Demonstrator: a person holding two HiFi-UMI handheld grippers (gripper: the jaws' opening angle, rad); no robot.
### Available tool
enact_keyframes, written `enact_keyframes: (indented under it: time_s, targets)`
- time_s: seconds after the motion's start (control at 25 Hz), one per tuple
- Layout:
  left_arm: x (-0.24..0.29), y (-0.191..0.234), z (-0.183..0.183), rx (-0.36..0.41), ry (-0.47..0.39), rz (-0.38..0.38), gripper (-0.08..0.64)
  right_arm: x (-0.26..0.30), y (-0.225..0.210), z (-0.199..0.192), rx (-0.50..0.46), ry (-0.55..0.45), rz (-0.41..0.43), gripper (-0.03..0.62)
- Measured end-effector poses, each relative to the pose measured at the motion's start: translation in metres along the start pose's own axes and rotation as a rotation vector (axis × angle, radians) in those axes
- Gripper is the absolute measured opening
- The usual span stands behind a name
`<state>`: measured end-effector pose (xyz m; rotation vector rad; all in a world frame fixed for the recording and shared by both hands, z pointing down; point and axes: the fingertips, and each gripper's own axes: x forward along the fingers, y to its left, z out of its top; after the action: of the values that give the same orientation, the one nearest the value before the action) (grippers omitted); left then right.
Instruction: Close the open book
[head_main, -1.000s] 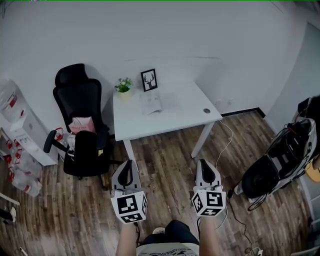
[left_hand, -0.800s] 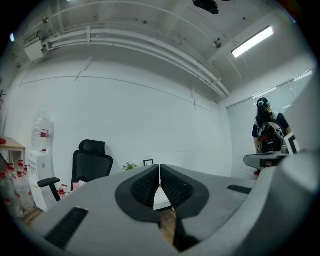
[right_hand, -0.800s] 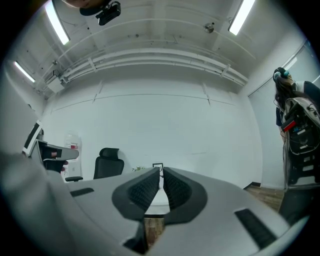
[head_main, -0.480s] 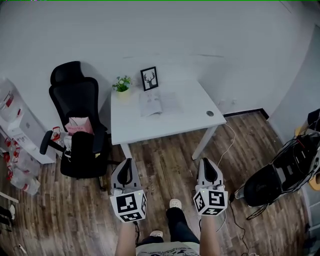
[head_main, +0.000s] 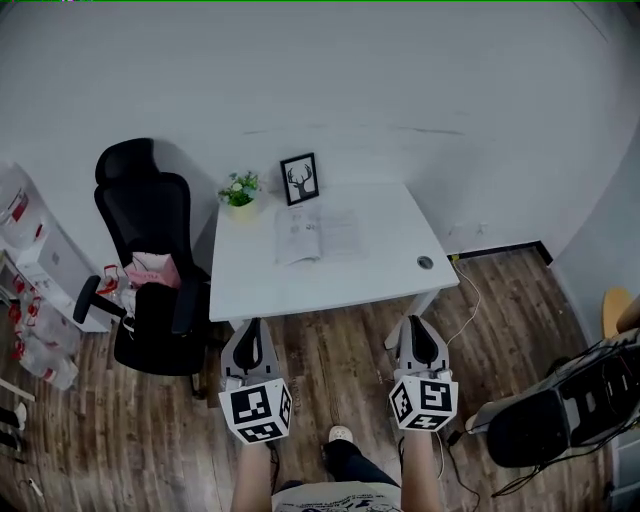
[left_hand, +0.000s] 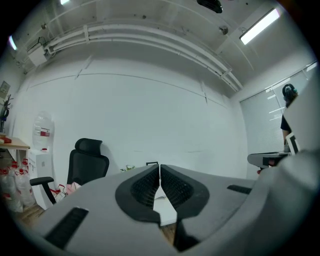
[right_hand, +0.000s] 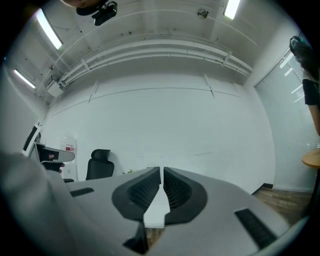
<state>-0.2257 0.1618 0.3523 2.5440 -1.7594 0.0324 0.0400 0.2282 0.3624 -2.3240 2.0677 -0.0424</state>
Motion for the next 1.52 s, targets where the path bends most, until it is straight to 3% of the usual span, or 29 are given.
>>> enact_keyframes:
  time_s: [0.36, 0.6, 1.0, 1.52]
  targets:
    - [0.100, -0.024, 0.002, -0.041, 0.005, 0.103, 0.028, 0.105, -0.067, 0.008, 0.003, -0.013, 0.060, 0.040]
    - [0.138, -0.024, -0.005, -0.041, 0.018, 0.162, 0.028, 0.151, -0.088, -0.002, 0.011, 0.001, 0.083, 0.040]
    - [0.214, -0.018, -0.030, -0.082, 0.059, 0.157, 0.028, 0.218, -0.115, -0.030, 0.006, 0.048, 0.070, 0.040]
    - [0.358, 0.001, -0.046, -0.122, 0.101, 0.178, 0.028, 0.374, -0.131, -0.032, -0.011, 0.057, 0.109, 0.040]
